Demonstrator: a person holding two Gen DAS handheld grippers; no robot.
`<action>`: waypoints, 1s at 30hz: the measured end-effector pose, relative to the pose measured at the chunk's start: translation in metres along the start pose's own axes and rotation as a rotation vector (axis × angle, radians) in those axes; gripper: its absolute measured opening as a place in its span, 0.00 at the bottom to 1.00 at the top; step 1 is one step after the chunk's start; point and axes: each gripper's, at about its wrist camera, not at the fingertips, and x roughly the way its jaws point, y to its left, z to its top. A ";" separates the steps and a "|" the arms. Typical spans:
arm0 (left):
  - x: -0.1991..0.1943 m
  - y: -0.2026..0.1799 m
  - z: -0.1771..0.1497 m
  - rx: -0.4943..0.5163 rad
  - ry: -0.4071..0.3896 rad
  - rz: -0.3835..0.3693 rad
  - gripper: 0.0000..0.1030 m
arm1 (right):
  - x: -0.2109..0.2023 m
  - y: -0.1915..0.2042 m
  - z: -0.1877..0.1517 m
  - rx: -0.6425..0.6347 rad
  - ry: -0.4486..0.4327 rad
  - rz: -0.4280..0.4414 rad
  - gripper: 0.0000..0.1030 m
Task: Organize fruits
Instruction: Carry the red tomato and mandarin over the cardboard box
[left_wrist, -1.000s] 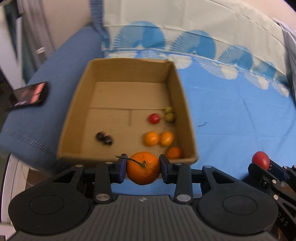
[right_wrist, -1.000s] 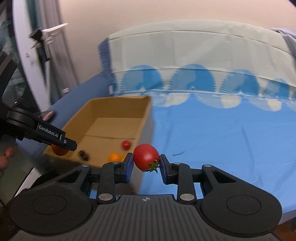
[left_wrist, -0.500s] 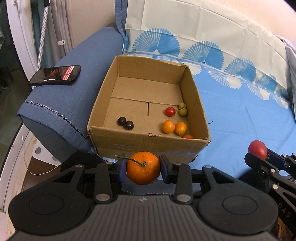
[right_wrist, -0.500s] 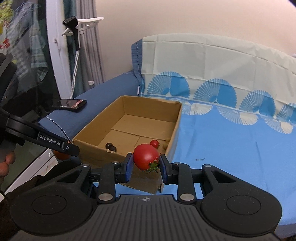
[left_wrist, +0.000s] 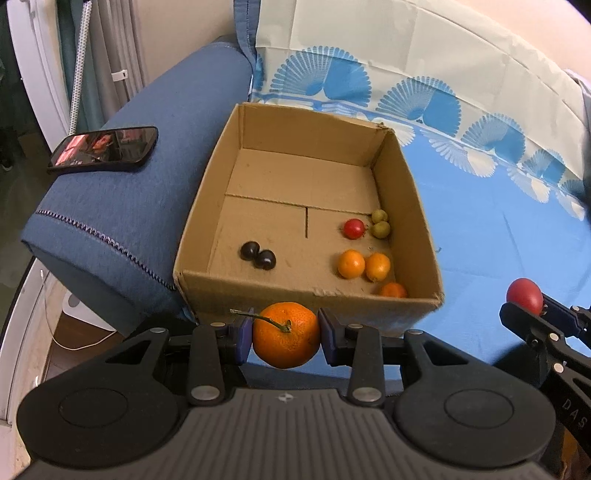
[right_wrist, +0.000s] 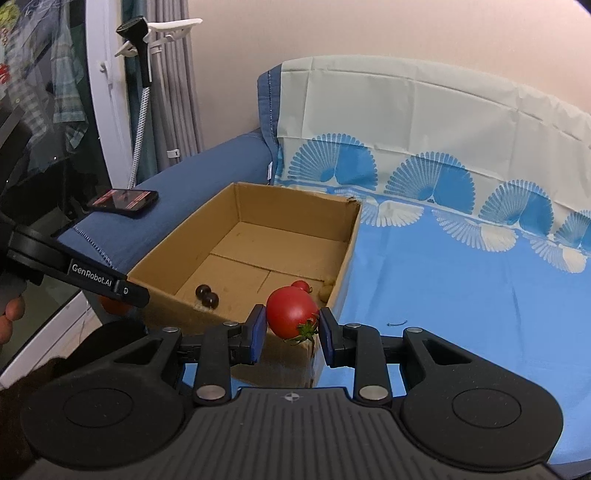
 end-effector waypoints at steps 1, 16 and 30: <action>0.003 0.001 0.004 -0.001 0.002 0.001 0.40 | 0.005 -0.001 0.002 0.005 0.003 0.003 0.31; 0.064 0.007 0.058 0.019 0.045 0.042 0.40 | 0.087 0.008 0.030 -0.002 0.061 0.047 0.31; 0.139 0.006 0.090 0.049 0.095 0.104 0.40 | 0.178 0.003 0.034 -0.016 0.152 0.067 0.31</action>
